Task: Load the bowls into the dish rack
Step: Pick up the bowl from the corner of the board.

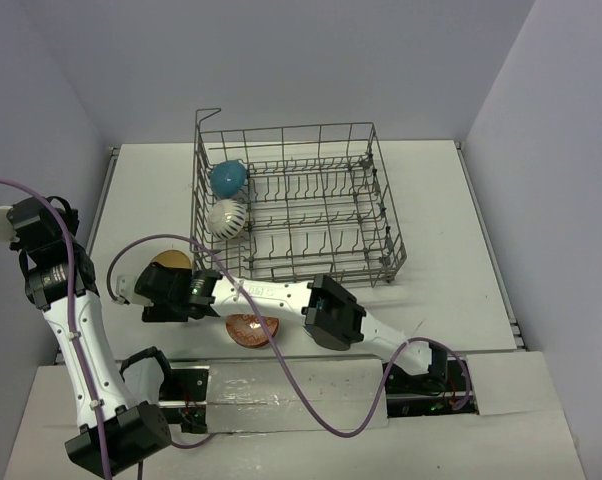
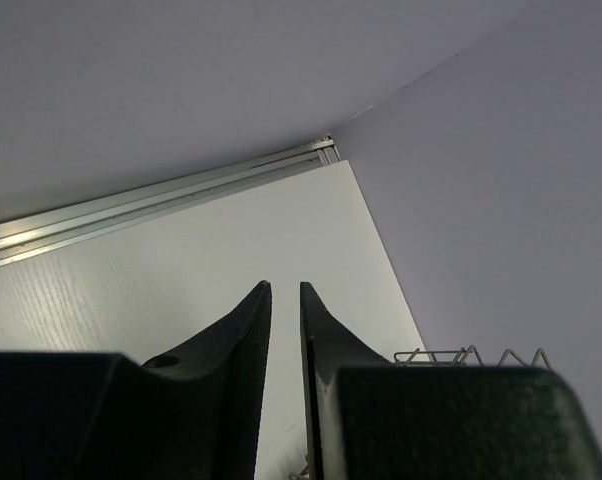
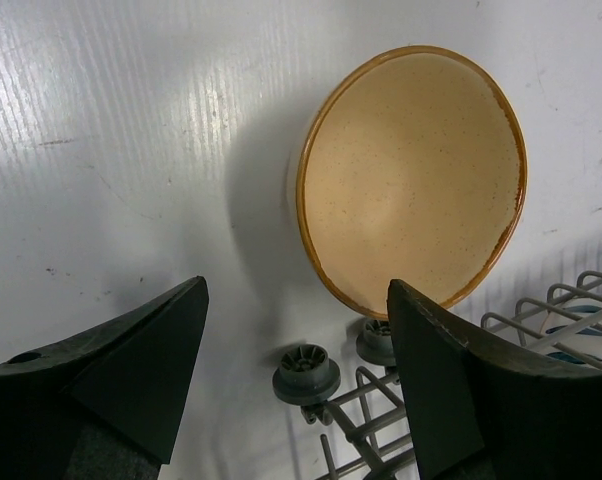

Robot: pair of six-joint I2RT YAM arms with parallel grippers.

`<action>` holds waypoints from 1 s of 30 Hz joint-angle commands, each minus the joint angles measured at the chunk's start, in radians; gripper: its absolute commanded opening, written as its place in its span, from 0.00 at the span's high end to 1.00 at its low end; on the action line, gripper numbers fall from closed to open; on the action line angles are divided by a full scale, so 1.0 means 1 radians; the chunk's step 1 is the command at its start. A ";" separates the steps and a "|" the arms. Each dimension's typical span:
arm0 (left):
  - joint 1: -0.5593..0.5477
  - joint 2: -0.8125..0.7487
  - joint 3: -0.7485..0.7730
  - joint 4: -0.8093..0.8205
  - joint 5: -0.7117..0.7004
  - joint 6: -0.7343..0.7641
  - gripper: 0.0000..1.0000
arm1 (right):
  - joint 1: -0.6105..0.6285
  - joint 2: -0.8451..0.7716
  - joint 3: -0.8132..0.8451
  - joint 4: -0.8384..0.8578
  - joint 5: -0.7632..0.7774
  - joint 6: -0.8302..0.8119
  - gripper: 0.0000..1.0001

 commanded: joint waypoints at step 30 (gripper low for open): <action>0.006 0.012 -0.008 0.057 0.055 -0.009 0.76 | 0.000 0.024 0.011 0.045 -0.026 0.014 0.37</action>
